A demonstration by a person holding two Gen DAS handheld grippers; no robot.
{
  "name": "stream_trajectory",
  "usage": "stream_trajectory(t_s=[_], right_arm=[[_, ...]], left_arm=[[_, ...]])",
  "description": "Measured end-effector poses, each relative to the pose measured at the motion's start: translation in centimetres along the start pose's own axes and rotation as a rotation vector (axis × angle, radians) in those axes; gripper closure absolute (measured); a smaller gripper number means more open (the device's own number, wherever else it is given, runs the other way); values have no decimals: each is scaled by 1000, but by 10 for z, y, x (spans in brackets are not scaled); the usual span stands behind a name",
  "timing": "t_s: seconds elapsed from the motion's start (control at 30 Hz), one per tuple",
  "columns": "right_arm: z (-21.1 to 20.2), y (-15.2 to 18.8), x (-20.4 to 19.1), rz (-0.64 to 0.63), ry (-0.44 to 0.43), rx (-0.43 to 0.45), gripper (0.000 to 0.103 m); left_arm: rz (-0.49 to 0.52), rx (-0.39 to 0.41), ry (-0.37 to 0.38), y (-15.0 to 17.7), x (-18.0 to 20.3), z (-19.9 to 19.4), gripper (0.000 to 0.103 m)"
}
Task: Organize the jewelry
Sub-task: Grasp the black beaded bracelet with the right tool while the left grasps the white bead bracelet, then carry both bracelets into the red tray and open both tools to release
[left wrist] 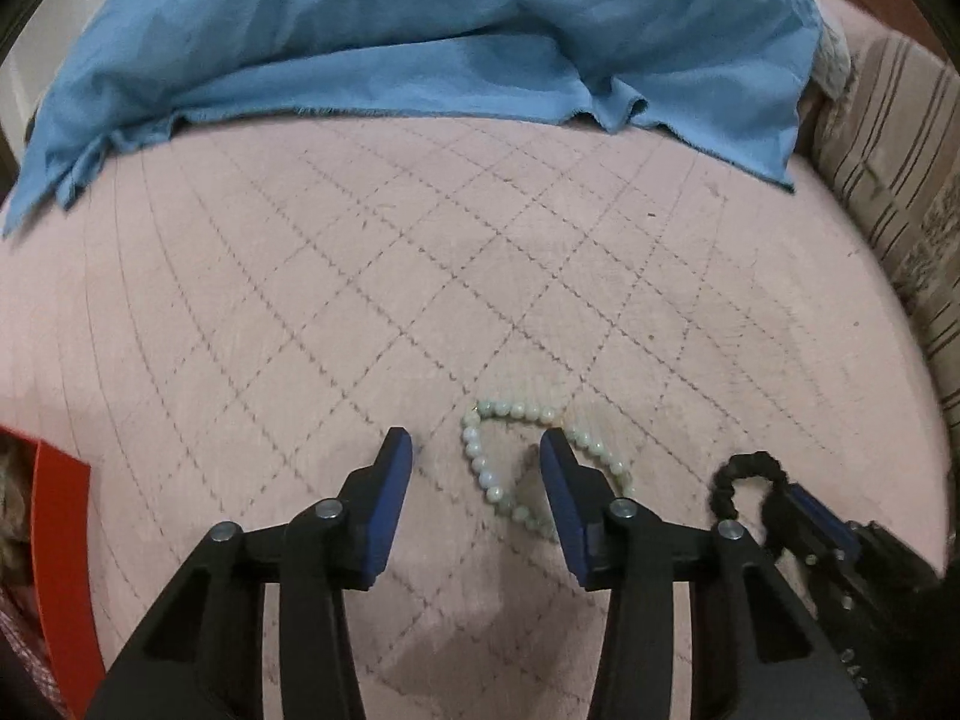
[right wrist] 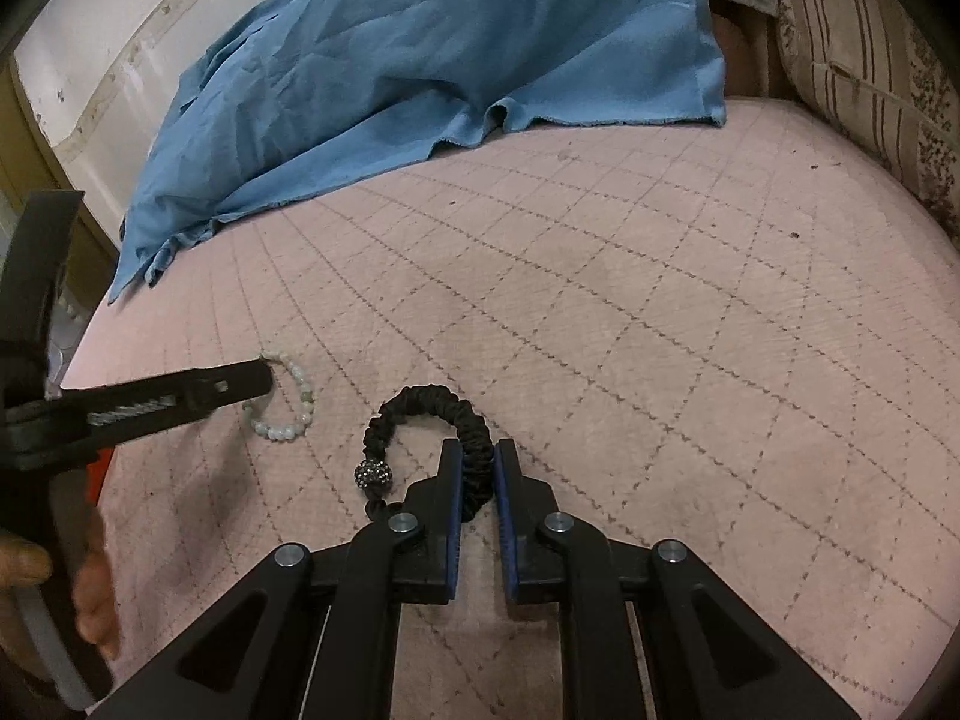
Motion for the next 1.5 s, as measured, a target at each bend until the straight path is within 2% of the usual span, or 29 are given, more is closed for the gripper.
stream_trajectory(t_s=[0.07, 0.17, 0.33, 0.5, 0.83, 1.0, 1.13, 1.37, 1.5], right_arm=[[2, -2, -1, -5, -6, -4, 91], [2, -4, -4, -22, -4, 0, 92], [-5, -8, -8, -17, -31, 39, 93], [-15, -11, -10, -9, -47, 84, 93], [-38, -5, -21, -9, -69, 138, 93], [-55, 6, -29, 29, -112, 127, 93], [-73, 24, -45, 13, -114, 117, 93], [-97, 35, -80, -43, -117, 105, 93], [-109, 31, -113, -109, -128, 105, 93]], left_arm=[[9, 13, -24, -1, 3, 1, 64], [12, 14, -22, 1, 8, -3, 97], [-17, 9, 50, 5, 14, -21, 98], [-34, 40, 113, 14, 15, -61, 98], [-36, 100, 175, 47, 4, -131, 98], [-60, 139, 192, 68, -24, -168, 98], [-85, 166, 175, 81, -50, -188, 97], [-161, 183, 116, 112, -124, -215, 97], [-216, 199, 90, 121, -167, -227, 97]])
Point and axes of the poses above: each gripper's, at about its wrist camera, not at the fingertips, and z roughly the way its jaws point, x to its right, y to its underside, the point moved 10 cm from there along z, roughly the way its jaws point, and after that the axes turned 8 degrees about -x, right-handed, at the moved point
